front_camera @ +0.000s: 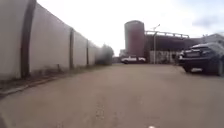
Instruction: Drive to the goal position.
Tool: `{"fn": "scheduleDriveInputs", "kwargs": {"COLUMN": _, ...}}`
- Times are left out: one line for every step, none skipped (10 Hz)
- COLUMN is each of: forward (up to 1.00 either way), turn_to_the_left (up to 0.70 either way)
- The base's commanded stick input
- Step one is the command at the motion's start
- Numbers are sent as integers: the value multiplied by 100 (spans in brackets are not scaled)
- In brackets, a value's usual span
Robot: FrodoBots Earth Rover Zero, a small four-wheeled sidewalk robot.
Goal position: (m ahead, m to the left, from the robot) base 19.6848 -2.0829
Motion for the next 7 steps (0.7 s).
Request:
{"fn": "scheduleDriveInputs", "kwargs": {"forward": 70, "turn_to_the_left": 1}}
{"fn": "scheduleDriveInputs", "kwargs": {"forward": 70, "turn_to_the_left": 1}}
{"fn": "scheduleDriveInputs", "kwargs": {"forward": 70, "turn_to_the_left": 1}}
{"fn": "scheduleDriveInputs", "kwargs": {"forward": 70, "turn_to_the_left": 1}}
{"fn": "scheduleDriveInputs", "kwargs": {"forward": 70, "turn_to_the_left": 1}}
{"fn": "scheduleDriveInputs", "kwargs": {"forward": 70, "turn_to_the_left": 1}}
{"fn": "scheduleDriveInputs", "kwargs": {"forward": 70, "turn_to_the_left": 1}}
